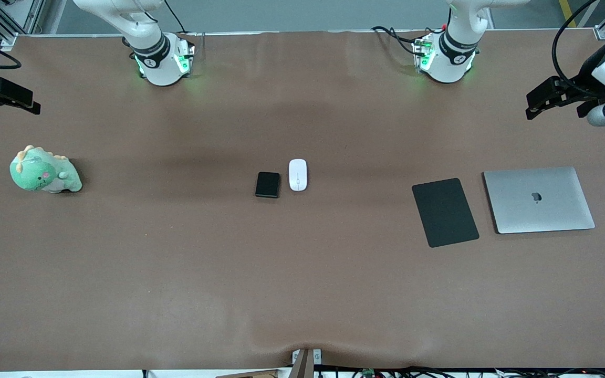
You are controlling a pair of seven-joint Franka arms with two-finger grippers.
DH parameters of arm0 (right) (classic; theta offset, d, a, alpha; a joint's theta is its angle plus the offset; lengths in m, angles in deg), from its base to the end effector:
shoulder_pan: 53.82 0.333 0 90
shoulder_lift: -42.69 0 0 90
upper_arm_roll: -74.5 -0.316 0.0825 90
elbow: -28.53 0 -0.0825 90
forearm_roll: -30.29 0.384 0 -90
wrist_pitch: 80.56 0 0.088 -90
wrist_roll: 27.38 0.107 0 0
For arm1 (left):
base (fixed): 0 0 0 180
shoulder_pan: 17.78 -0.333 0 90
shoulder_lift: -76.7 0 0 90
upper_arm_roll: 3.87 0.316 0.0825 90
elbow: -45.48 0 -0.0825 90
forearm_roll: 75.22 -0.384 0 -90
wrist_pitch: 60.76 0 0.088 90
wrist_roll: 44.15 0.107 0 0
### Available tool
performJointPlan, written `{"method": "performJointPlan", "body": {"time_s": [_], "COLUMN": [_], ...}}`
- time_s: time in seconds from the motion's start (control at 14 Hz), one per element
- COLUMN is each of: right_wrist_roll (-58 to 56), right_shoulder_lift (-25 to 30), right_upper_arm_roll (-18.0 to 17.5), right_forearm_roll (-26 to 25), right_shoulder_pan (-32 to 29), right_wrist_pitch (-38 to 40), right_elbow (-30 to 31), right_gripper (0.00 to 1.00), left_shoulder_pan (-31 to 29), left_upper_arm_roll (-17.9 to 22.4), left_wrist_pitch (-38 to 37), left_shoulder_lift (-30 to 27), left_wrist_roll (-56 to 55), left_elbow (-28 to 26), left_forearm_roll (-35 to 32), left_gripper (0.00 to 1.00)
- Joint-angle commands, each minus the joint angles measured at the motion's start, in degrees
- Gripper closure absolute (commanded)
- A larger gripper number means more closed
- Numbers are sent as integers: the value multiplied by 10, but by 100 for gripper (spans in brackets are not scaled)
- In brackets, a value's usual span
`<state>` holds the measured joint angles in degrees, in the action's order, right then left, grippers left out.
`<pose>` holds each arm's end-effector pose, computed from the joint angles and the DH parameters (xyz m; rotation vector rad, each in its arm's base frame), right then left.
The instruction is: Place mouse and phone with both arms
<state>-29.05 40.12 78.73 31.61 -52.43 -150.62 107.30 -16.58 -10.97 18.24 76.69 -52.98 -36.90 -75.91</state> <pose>0.5287 -0.0221 0.6623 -3.0998 0.0232 0.3046 0.5283 -0.0756 0.6698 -3.1198 -0.0175 0.0880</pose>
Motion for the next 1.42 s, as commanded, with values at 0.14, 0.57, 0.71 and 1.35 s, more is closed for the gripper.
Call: {"method": "performJointPlan", "body": {"time_s": [0.14, 0.57, 0.71, 1.35], "right_wrist_roll": [-5, -5, -4, -4], "right_shoulder_lift": [5, 5, 5, 5], "right_upper_arm_roll": [-1, 0, 0, 0], "right_forearm_roll": [-1, -1, -1, -1], "right_shoulder_pan": [1, 3, 3, 3], "right_wrist_pitch": [7, 6, 6, 9], "right_elbow": [2, 5, 5, 6], "right_gripper": [0, 0, 0, 0], "left_shoulder_pan": [-2, -22, -20, -15], "left_upper_arm_roll": [-2, 2, -2, -17], "left_wrist_pitch": [2, 2, 2, 6], "left_shoulder_lift": [-6, -7, -7, -4], "left_wrist_roll": [6, 6, 1, -7], "left_elbow": [0, -1, -3, -11], "left_forearm_roll": [-14, -4, -5, -5], "left_gripper": [0, 0, 0, 0]}}
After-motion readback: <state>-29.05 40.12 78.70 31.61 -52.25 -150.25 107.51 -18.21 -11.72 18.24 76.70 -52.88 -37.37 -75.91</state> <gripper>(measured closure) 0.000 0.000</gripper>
